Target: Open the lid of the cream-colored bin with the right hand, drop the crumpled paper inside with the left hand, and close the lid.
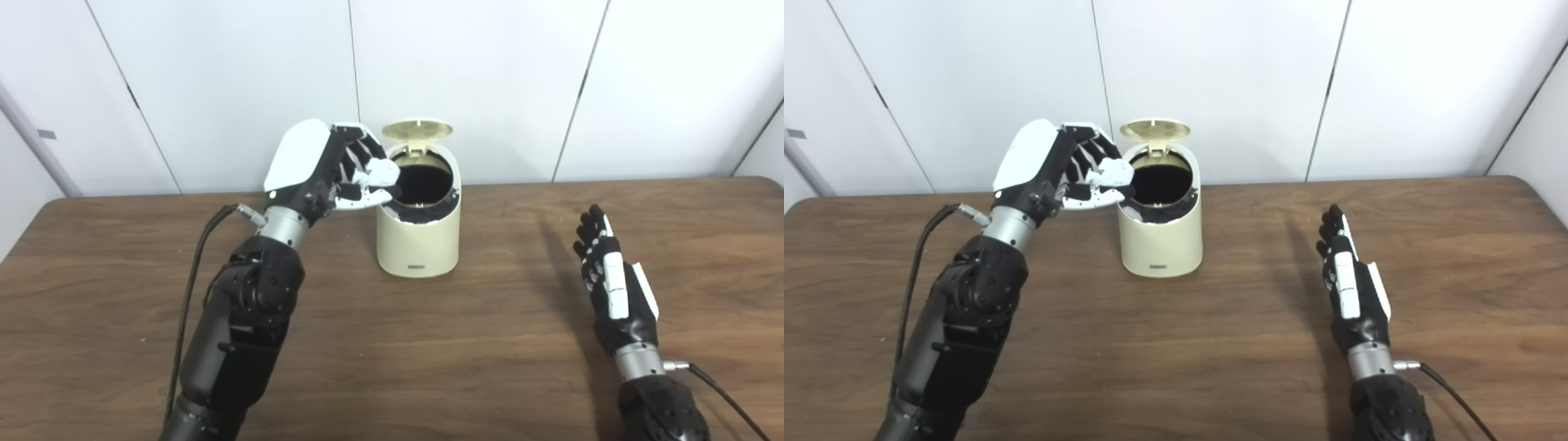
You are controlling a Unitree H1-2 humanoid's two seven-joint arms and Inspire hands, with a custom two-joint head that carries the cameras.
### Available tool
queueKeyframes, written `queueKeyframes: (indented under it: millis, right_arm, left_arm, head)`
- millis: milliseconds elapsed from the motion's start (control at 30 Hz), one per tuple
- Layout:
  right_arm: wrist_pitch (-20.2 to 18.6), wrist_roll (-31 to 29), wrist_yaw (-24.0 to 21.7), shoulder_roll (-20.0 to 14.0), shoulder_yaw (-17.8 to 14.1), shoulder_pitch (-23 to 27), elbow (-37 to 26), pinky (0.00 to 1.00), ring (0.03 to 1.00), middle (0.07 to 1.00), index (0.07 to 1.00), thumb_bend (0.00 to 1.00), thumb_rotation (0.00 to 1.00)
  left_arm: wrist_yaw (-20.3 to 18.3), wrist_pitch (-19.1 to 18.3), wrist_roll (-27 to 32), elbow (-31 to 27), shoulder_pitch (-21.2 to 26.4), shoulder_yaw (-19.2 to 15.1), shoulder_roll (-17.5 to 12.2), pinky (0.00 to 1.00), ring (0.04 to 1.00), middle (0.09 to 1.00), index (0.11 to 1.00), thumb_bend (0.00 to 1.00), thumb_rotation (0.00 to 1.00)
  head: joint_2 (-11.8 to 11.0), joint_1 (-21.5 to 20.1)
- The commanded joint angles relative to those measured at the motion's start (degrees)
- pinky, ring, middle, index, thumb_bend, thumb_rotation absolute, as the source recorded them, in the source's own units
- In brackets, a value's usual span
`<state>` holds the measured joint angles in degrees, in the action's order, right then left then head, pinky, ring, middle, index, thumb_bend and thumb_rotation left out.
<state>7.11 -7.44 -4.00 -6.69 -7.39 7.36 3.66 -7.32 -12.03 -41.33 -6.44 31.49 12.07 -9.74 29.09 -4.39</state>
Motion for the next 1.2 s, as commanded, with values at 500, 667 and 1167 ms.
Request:
queueKeyframes:
  millis: [500, 667, 1167]
  right_arm:
    - [1.1, 0.0, 0.1, 0.5, 0.4, -1.7, 1.4, 1.0, 1.0, 1.0, 1.0, 0.55, 1.0]
    - [0.9, 0.5, 0.4, 0.6, 0.5, -1.8, 1.4, 1.0, 1.0, 1.0, 1.0, 0.55, 1.0]
    - [0.6, 0.4, 0.3, 0.5, 0.2, -1.9, 2.3, 1.0, 1.0, 1.0, 1.0, 0.56, 1.0]
  left_arm:
    - [5.9, 2.7, 0.6, 6.8, 5.7, 0.6, 2.4, 0.34, 0.395, 0.488, 0.511, 0.47, 0.0]
    - [7.1, 2.3, 0.2, 8.5, 6.4, 1.0, 3.4, 0.34, 0.4, 0.489, 0.511, 0.47, 0.0]
    - [10.7, 1.1, -2.1, 12.2, 7.6, 3.0, 6.7, 0.31, 0.411, 0.511, 0.521, 0.47, 0.0]
  head:
    - [-0.2, 0.1]
    - [-0.2, -0.1]
    - [-0.4, -0.1]
